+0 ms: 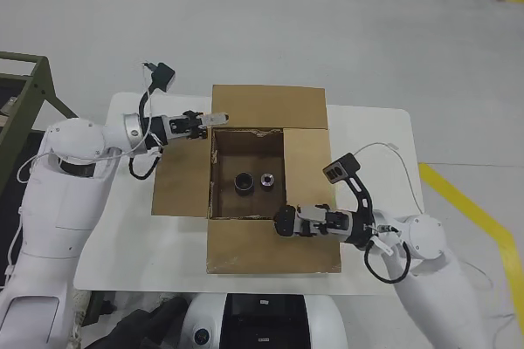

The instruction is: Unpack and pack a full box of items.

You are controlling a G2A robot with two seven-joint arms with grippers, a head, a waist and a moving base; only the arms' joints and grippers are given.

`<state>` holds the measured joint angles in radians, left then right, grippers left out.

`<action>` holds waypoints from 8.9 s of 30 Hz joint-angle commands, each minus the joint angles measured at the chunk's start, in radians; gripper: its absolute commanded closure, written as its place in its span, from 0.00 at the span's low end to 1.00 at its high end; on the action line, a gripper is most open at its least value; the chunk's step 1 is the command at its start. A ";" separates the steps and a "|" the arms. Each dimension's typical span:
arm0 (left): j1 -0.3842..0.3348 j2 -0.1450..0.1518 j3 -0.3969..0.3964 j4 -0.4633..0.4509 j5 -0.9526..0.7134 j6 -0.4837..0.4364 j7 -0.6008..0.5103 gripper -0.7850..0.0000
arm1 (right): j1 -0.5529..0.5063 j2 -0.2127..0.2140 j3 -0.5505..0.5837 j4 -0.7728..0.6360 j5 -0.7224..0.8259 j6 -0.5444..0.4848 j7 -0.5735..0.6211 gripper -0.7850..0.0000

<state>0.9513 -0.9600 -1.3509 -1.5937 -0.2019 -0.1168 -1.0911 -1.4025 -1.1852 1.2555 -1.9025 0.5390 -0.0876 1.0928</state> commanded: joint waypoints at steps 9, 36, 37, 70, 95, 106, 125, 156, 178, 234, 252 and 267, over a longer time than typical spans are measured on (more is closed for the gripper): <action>-0.099 -0.037 0.185 0.027 0.016 0.067 0.092 0.00 | -0.102 0.024 0.082 -0.032 0.015 0.004 0.072 0.00; -0.156 -0.070 0.303 0.059 0.046 0.091 0.169 0.00 | -0.114 0.031 0.082 -0.016 0.008 -0.003 0.034 0.00; -0.148 -0.072 0.311 0.045 0.048 0.097 0.181 0.00 | -0.115 0.031 0.078 -0.023 -0.002 -0.001 0.015 0.00; -0.282 -0.204 0.586 0.290 0.010 0.145 0.296 0.00 | -0.253 0.054 0.067 -0.158 -0.182 0.013 -0.196 0.00; -0.291 -0.233 0.503 0.238 -0.133 0.029 0.220 0.00 | -0.183 0.055 -0.021 -0.108 -0.263 0.114 -0.328 0.00; -0.302 -0.247 0.501 0.224 -0.174 0.018 0.171 0.00 | -0.253 0.058 0.032 -0.147 -0.275 -0.005 -0.470 0.00; -0.145 -0.171 0.234 0.083 -0.117 0.011 0.062 0.00 | -0.434 0.070 0.226 -0.227 -0.218 -0.162 -0.595 0.00; 0.107 -0.042 -0.325 -0.046 -0.086 0.076 -0.128 0.00 | -0.328 0.063 0.281 -0.094 -0.207 0.002 -0.706 0.00; 0.037 -0.010 -0.383 0.100 -0.093 0.117 -0.141 0.00 | -0.287 0.056 0.283 -0.054 -0.277 0.042 -0.762 0.00; 0.037 -0.010 -0.383 0.100 -0.093 0.117 -0.141 0.00 | -0.139 0.038 0.110 0.006 -0.365 0.241 -0.693 0.00; 0.037 -0.010 -0.383 0.100 -0.093 0.117 -0.141 0.00 | -0.036 0.048 0.005 -0.212 -0.626 0.426 -0.552 0.00; 0.037 -0.010 -0.383 0.100 -0.093 0.117 -0.141 0.00 | 0.164 0.029 -0.213 -0.179 -0.848 0.594 -0.475 0.00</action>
<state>0.9879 -0.9703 -1.7341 -1.4932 -0.2953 0.0006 -1.2323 -1.2372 -1.1564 1.0416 -2.0811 -0.3111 0.5069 0.6184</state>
